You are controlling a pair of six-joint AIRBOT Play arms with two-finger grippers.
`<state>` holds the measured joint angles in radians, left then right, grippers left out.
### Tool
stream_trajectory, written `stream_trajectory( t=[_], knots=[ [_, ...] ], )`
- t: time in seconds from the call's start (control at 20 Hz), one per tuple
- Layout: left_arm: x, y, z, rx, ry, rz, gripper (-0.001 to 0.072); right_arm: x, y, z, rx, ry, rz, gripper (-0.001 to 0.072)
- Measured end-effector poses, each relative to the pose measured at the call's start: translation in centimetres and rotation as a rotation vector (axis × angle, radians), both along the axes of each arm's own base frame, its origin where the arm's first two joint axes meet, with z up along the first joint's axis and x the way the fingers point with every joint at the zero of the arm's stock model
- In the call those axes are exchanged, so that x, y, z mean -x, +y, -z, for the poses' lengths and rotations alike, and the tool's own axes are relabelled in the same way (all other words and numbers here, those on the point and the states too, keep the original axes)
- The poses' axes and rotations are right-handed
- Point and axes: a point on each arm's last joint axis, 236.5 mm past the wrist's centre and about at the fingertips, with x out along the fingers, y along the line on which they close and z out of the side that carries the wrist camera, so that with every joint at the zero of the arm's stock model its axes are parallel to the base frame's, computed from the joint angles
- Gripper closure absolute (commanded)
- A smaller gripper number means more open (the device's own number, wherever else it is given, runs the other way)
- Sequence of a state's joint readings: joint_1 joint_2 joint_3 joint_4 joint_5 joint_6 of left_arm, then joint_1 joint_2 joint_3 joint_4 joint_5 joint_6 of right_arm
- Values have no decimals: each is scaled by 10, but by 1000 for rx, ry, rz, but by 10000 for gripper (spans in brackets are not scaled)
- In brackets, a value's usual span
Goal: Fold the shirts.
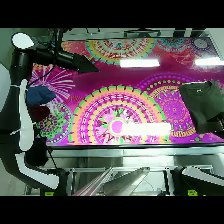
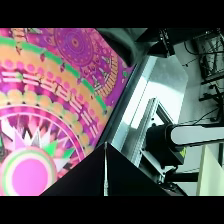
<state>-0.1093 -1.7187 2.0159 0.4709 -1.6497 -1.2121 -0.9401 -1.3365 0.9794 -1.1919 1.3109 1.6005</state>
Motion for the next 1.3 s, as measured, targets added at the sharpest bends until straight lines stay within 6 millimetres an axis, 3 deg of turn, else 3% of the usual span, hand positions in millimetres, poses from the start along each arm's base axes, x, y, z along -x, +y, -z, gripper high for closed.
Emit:
stream_trajectory(
  t=[0.15,0.35,0.4,0.45,0.5,0.65,0.8,0.95,1.15,1.3],
  knots=[
    [0,0,0,0,0,0,692,14,1,-11,-19,58,-18,7],
    [-1,0,-1,2,-1,-3,694,10,-8,-54,-7,73,-2,28],
    [-1,2,-1,2,-1,-7,694,1,-8,-69,2,39,-5,227],
    [-2,4,-3,3,-3,-15,695,-10,-5,-84,9,-6,-12,581],
    [-4,7,-5,5,-6,-31,702,-25,1,-101,13,-67,-29,693],
    [-9,19,-21,15,-29,-88,702,-66,31,-147,25,-268,-135,694],
    [-1,30,-38,17,-46,-127,702,-93,81,-183,51,-430,-302,695],
    [29,31,-39,15,-5,-140,702,-95,153,-195,55,-526,-496,694],
    [97,21,1,-10,123,-123,702,-54,266,-165,-4,-580,-770,695],
    [141,21,47,-61,210,-144,700,-26,316,-136,-36,-594,-898,695]
  ],
)
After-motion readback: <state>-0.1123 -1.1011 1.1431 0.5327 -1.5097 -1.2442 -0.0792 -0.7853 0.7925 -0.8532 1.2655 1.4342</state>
